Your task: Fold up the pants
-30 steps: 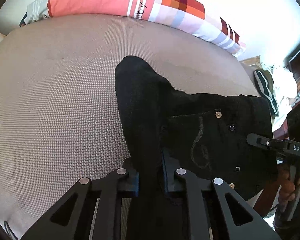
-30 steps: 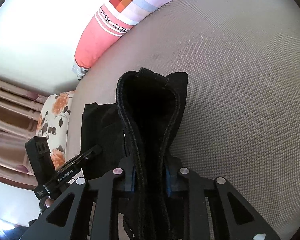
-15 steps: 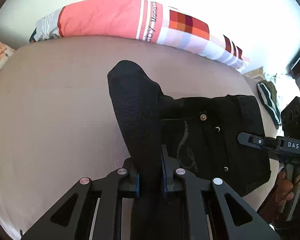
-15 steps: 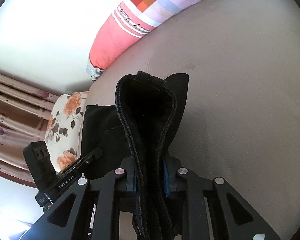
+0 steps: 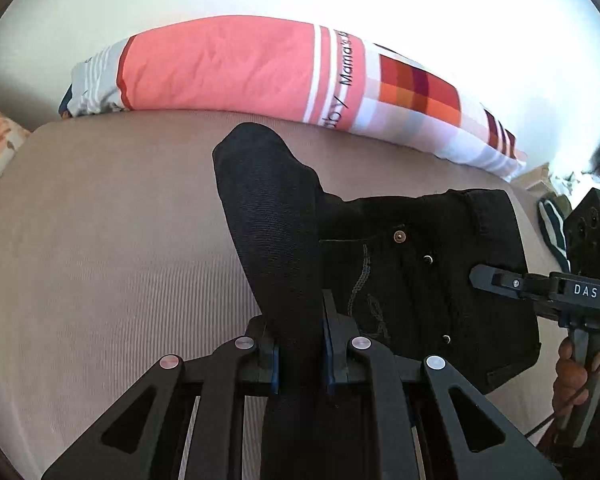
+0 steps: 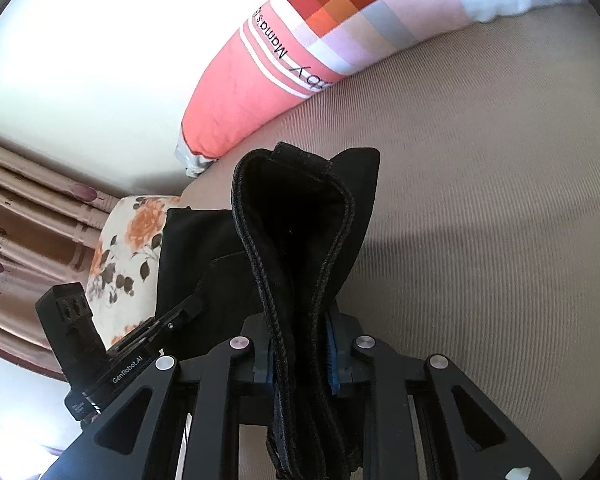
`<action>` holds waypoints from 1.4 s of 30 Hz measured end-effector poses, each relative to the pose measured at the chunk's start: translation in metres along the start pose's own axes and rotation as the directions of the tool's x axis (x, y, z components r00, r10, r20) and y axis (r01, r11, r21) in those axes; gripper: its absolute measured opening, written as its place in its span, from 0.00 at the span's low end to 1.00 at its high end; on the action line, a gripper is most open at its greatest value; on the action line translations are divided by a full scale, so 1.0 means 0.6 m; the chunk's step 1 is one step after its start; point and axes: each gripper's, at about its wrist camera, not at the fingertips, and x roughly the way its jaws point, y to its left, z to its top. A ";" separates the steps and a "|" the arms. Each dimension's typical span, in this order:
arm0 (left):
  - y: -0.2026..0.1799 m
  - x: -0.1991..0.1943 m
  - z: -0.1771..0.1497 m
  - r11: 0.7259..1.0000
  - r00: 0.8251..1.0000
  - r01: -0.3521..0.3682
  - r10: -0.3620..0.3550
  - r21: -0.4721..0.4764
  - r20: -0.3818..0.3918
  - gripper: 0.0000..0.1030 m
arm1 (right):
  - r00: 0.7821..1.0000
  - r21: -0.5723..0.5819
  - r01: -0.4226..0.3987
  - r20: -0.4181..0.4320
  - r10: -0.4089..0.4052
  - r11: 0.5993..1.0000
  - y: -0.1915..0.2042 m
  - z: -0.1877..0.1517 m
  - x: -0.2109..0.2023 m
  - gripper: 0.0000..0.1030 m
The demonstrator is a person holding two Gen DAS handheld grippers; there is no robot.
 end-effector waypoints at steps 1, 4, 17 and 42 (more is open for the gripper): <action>0.001 0.005 0.008 1.000 1.000 -0.004 0.004 0.004 0.003 0.15 | 1.000 -0.001 0.003 0.001 -0.003 1.000 0.001 0.008 0.004 0.18; 0.008 0.021 0.033 1.000 1.000 -0.019 0.019 0.013 0.011 0.15 | 1.000 -0.001 0.007 0.003 -0.007 1.000 0.001 0.033 0.016 0.18; 0.053 0.103 0.070 0.999 0.999 -0.047 0.047 0.005 -0.020 0.16 | 0.995 -0.001 0.102 0.015 -0.102 0.995 -0.028 0.085 0.064 0.18; 0.064 0.043 -0.027 0.978 0.978 -0.209 0.209 -0.009 -0.024 0.64 | 0.894 -0.099 0.449 0.065 -0.444 0.888 -0.008 -0.008 0.027 0.50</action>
